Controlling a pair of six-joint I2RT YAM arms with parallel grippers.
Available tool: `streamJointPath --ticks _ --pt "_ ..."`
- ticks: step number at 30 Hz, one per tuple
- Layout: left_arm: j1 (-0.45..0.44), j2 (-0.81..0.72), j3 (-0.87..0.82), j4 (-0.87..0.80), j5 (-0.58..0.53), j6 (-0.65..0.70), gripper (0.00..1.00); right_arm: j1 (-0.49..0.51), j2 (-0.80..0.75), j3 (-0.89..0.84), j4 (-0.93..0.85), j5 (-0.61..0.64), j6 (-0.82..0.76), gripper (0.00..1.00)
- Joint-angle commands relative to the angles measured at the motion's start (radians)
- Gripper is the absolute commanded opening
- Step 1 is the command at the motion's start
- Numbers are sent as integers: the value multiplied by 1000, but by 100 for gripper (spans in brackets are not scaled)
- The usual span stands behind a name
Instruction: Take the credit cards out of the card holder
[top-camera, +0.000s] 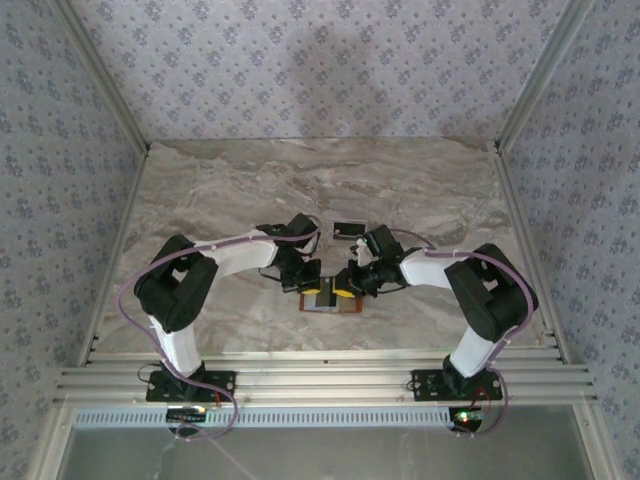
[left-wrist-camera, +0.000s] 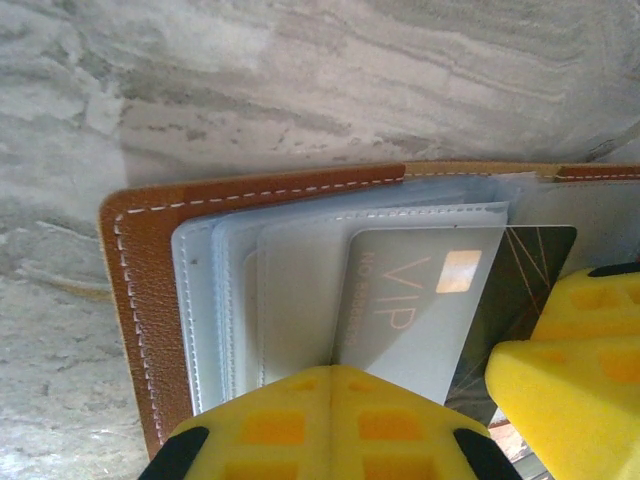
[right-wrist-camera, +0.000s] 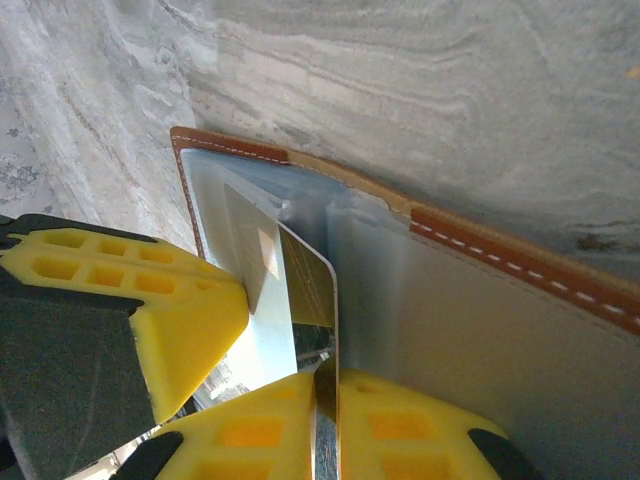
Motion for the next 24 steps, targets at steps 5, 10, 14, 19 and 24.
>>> streamJointPath --ticks 5,10,14,19,24 --pt "-8 9 -13 -4 6 4 2 12 -23 22 -14 9 -10 8" --pt "-6 -10 -5 -13 1 1 3 -14 -79 24 -115 54 -59 7" --pt "-5 -22 -3 -14 6 -1 3 -49 -119 42 -228 74 -116 6" --pt "-5 -36 4 -13 7 -9 4 -74 -163 73 -344 82 -181 6" --pt "-2 -88 22 -30 -6 -17 7 -89 -210 110 -432 105 -260 5"
